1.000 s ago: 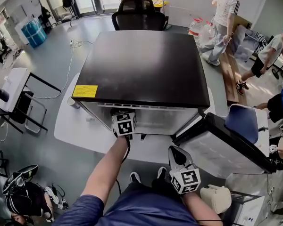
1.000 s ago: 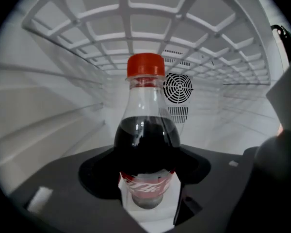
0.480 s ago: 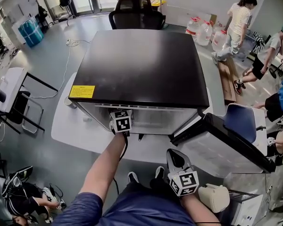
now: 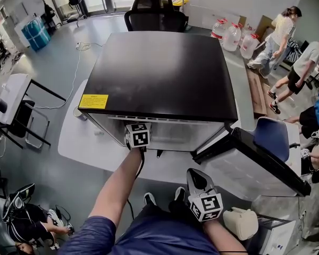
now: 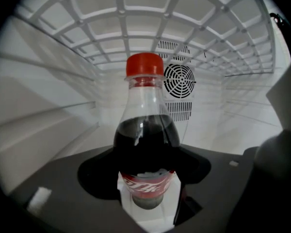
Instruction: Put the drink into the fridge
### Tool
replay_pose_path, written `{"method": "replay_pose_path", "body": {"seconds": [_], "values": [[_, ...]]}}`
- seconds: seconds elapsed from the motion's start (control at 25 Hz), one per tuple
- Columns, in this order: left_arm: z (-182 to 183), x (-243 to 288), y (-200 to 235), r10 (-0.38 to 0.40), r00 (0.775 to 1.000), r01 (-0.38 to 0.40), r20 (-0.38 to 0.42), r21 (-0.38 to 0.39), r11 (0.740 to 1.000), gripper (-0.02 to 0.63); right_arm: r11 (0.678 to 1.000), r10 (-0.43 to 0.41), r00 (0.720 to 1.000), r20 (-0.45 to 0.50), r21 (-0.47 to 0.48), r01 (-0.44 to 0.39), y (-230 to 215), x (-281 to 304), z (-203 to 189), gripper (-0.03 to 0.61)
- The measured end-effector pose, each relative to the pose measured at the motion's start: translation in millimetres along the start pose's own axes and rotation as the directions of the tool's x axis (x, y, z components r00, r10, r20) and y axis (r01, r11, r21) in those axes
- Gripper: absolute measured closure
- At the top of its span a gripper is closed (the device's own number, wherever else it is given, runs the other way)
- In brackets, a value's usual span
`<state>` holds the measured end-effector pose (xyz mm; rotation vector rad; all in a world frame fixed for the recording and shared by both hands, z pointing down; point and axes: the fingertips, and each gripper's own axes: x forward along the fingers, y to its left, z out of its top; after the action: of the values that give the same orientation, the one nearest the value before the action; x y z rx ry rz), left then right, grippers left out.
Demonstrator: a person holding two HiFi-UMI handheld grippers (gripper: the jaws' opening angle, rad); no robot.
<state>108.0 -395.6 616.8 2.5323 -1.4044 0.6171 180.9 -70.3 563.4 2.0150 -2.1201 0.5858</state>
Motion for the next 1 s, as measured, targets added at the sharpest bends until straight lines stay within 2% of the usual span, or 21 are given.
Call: {"method": "replay_pose_path", "body": {"seconds": [0.6, 1.0], "values": [[-8.9, -15.0, 0.1, -0.014, 1.000, 0.015, 0.014, -0.037, 0.999, 0.293, 0.999, 0.039, 0.999, 0.012, -0.006, -0.039, 9.2, 4.5, 4.1, 0.572], [-9.1, -48.1, 4.3, -0.017, 0.999, 0.020, 0.043, -0.065, 0.998, 0.295, 0.996, 0.087, 0.996, 0.029, -0.029, -0.087, 14.5, 16.5, 16.5, 0.572]]}}
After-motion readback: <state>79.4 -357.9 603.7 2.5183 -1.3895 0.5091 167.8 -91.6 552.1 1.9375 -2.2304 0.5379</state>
